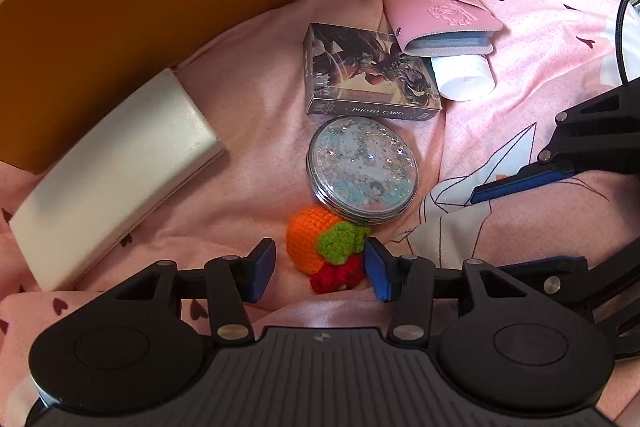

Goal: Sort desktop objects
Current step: 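Grasp orange crocheted carrot with left tool while right tool grasps round glitter mirror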

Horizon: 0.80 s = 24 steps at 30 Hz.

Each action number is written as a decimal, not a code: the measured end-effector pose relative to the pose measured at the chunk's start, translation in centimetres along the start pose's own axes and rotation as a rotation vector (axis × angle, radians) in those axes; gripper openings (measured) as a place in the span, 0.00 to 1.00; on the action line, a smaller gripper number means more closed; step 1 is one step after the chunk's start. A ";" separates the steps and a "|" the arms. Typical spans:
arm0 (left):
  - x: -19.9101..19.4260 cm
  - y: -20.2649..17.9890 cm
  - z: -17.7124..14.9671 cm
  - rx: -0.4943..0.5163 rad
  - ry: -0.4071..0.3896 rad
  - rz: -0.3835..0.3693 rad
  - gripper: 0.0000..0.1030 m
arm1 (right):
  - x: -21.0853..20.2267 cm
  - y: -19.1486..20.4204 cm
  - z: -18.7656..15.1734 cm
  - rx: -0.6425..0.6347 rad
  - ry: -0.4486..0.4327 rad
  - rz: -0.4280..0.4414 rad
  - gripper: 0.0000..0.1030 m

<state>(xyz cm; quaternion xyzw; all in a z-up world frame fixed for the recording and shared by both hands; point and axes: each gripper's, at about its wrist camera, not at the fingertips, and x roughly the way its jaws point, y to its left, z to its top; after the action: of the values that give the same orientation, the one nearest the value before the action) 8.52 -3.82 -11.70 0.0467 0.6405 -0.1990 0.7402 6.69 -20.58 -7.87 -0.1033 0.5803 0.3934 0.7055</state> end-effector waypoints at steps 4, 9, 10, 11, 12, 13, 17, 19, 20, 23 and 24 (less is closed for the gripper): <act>1.2 0.5 -0.2 -0.041 0.007 -0.030 0.51 | 0.0 -0.1 0.4 -0.005 0.014 -0.018 0.44; 1.4 1.1 -0.8 -0.079 -0.013 -0.036 0.50 | -0.7 -0.9 0.9 0.014 -0.002 0.006 0.45; 1.2 1.2 -1.0 -0.084 -0.020 -0.033 0.50 | -0.9 -1.2 1.1 0.025 -0.009 0.013 0.45; 0.9 1.3 -1.1 -0.094 -0.028 -0.023 0.49 | -1.1 -1.4 1.3 0.039 -0.017 0.021 0.45; 0.5 1.5 -1.3 -0.102 -0.038 -0.010 0.49 | -1.2 -1.6 1.5 0.055 -0.025 0.029 0.46; 0.1 1.7 -1.5 -0.111 -0.052 0.002 0.49 | -1.3 -1.8 1.8 0.073 -0.036 0.040 0.46; -1.7 3.0 -2.6 -0.181 -0.102 0.033 0.49 | -0.4 -2.5 2.9 0.124 -0.057 0.015 0.46; -2.3 3.5 -3.2 -0.218 -0.115 0.052 0.49 | 0.7 -2.3 3.5 0.110 -0.047 -0.023 0.45; -2.5 3.7 -3.4 -0.233 -0.117 0.067 0.49 | 1.3 -2.1 3.7 0.102 -0.038 -0.045 0.45; -2.7 4.2 -3.6 -0.270 -0.125 0.071 0.49 | 3.1 -2.3 4.2 0.117 0.000 -0.114 0.45; -2.6 4.3 -3.7 -0.278 -0.127 0.067 0.49 | 3.8 -2.7 4.3 0.138 0.016 -0.111 0.46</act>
<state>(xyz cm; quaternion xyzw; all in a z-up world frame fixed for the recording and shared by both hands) 6.32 1.98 -10.60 -0.0473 0.6119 -0.0863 0.7848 11.80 -18.16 -10.77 -0.0897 0.6051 0.3118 0.7271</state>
